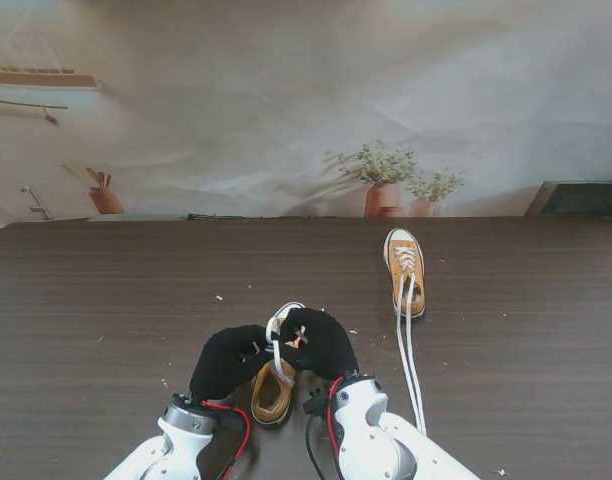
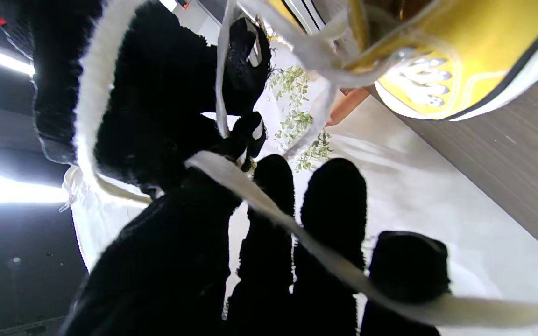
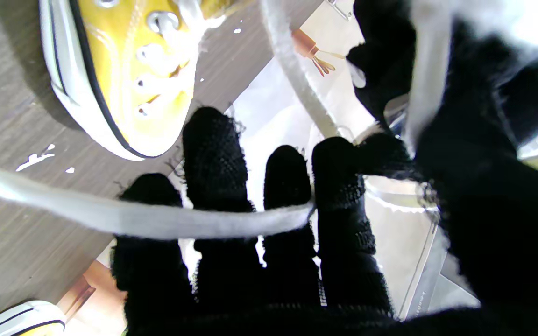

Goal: Tie the shoelaces into a bow on the shoes

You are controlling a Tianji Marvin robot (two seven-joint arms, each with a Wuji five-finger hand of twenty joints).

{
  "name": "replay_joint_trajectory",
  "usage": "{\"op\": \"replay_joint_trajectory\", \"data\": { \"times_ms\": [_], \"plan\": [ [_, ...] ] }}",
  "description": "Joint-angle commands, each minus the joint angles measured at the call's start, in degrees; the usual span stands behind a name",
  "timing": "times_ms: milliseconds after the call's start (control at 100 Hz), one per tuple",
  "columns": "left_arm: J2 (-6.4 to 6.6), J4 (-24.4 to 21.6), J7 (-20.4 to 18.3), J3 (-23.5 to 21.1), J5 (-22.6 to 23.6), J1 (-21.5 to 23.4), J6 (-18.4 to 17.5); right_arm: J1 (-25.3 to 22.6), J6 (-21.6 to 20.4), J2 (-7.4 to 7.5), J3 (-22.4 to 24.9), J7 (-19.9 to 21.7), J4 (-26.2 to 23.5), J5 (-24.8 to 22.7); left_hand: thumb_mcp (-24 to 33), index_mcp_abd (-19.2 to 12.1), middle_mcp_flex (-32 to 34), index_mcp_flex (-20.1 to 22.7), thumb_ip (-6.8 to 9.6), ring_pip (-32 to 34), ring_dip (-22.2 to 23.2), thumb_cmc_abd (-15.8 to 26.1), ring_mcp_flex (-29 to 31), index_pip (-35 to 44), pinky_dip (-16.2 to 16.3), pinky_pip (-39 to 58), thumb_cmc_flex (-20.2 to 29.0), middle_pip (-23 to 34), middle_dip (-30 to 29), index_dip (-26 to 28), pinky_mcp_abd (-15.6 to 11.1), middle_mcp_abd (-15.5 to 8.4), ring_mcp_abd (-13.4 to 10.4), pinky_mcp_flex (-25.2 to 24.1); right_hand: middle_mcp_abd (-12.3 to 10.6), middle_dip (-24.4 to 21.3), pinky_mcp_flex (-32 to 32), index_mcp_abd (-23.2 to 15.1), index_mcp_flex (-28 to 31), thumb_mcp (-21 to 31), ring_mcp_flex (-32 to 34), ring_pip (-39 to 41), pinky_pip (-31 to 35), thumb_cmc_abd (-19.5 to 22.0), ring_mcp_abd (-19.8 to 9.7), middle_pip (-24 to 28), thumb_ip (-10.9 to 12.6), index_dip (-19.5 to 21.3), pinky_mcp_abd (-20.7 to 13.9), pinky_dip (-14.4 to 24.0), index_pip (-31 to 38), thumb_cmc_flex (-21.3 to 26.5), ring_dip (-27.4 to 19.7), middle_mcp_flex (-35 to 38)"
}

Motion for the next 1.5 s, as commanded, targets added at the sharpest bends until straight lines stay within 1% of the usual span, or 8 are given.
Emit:
{"op": "replay_joint_trajectory", "data": {
  "times_ms": [0, 110, 180, 290, 510, 790, 1130, 1490],
  "plan": [
    [-0.61, -0.72, -0.84, 0.66, -0.41, 0.49, -0.16, -0.15, -0.11, -0.23, 0.35, 0.81, -0.69, 0.75, -7.68, -7.07, -0.87, 2.09, -1.6, -0.58, 1.69, 0.21, -0.44, 3.72, 1.33, -0.03, -4.15, -1.05, 0.69, 2.23, 3.61, 0.27, 0.23, -0.35, -0.6, -1.21, -0.48, -3.15, -0.57, 12.85, -0.34, 0.09, -0.38, 0.05, -0.86, 1.61, 10.24, 3.3, -1.2, 0.83, 5.14, 7.42, 0.7, -0.99],
    [-0.9, -0.68, -0.48, 0.87, -1.12, 0.35, -0.14, -0.4, -0.37, -0.1, 0.34, 1.12, -1.04, 0.74, -7.52, -6.72, -0.77, 2.05, -1.57, -0.7, 1.76, 0.41, -0.25, 3.81, 1.59, -0.12, -4.17, -1.16, 0.76, 2.31, 3.67, 0.17, 0.3, -0.24, -0.58, -1.43, -0.58, -2.98, 0.53, 17.14, -0.32, -0.11, -0.63, -4.02, -1.17, 1.33, 11.03, 5.08, -1.57, 0.71, 6.82, 6.2, 0.66, -0.95],
    [-1.15, -0.77, -0.12, 1.07, -1.68, 0.33, -0.01, -0.6, -0.52, 0.07, 0.37, 1.69, -1.31, 0.86, -7.05, -4.53, -1.18, 1.6, -1.59, -1.0, 1.86, 1.07, -0.45, 4.54, 1.99, -0.41, -3.84, -1.55, 0.97, 3.22, 3.85, 0.27, 0.46, -0.34, -0.9, -1.59, -1.21, -2.33, 0.97, 19.92, -1.05, -0.46, -1.27, -6.43, -1.52, 1.49, 11.29, 6.98, -2.23, 0.32, 7.93, 5.58, 0.68, -1.61],
    [-1.29, -1.1, -0.07, 1.02, -2.29, 0.47, 0.35, -1.42, -0.71, 0.52, 0.69, 3.29, -2.39, 1.51, -7.25, -1.83, -3.02, -1.78, -2.01, -1.57, 2.36, 2.81, -1.49, 6.75, 3.38, -1.15, -2.57, -2.44, 2.09, 9.19, 3.95, 0.85, 0.39, -1.26, -0.17, -1.92, -4.26, -0.23, 1.48, 22.74, -4.15, -1.96, -3.03, -8.81, -1.71, 1.22, 11.7, 9.13, -3.04, -0.24, 9.34, 5.68, 0.83, -4.77],
    [-1.15, -2.12, -3.12, 0.0, -4.95, 1.5, 0.39, -2.26, -0.75, 1.56, 1.14, 5.54, -3.41, 0.36, -15.89, 3.29, -12.44, -13.37, -0.65, -4.47, 4.48, 10.9, -8.82, 13.54, 10.13, -4.85, 3.5, -1.69, 4.84, 22.94, 4.13, 2.67, 1.37, -9.07, 0.26, -2.08, -7.5, -0.04, 1.61, 22.96, -7.45, -3.49, -4.34, -8.63, -2.18, 0.68, 12.15, 10.05, -4.27, -0.34, 9.28, 5.82, 1.19, -8.46],
    [-1.24, -2.46, -4.32, -1.26, -7.17, 2.86, 0.61, -2.33, -0.26, 1.7, 0.7, 4.88, -3.43, -1.4, -20.9, 4.38, -17.23, -19.59, -0.74, -6.16, 5.14, 16.23, -12.91, 16.21, 11.17, -8.42, 8.24, -1.2, 6.64, 32.32, 4.34, 2.99, 1.1, -12.84, 0.78, -2.22, -8.55, -0.12, 1.17, 21.41, -7.97, -3.98, -4.75, -7.49, -2.02, 0.27, 11.98, 10.49, -4.25, -0.08, 8.66, 6.83, 1.75, -8.82],
    [-1.09, -2.73, -5.92, -2.28, -8.67, 4.42, 0.08, -2.18, -0.11, 1.2, 0.13, 2.08, -2.51, -2.99, -22.83, 3.57, -16.94, -18.75, -0.14, -6.78, 5.32, 16.24, -13.41, 14.64, 11.38, -9.31, 7.89, -1.1, 6.11, 32.14, 4.79, 3.01, 1.88, -13.71, 0.39, -2.36, -7.32, 0.33, 4.44, 24.87, -6.43, -3.99, -4.78, -11.2, -2.18, 0.62, 12.56, 11.82, -4.33, -0.24, 8.1, 6.21, 1.97, -7.15],
    [-1.02, -3.16, -5.09, -3.74, -8.12, 5.65, 1.61, -3.43, 0.3, 1.79, 1.12, 2.98, -3.54, -3.5, -22.91, 1.95, -15.51, -16.27, 0.59, -7.02, 5.52, 14.56, -13.3, 12.42, 11.76, -9.44, 7.22, -2.69, 4.11, 28.52, 4.98, 2.82, 2.28, -13.58, 0.55, -2.35, -7.67, 0.06, 6.4, 24.91, -6.76, -4.5, -5.09, -12.8, -2.49, 0.53, 15.9, 13.35, -4.54, -0.65, 7.97, 5.89, 1.78, -7.72]
  ]
}}
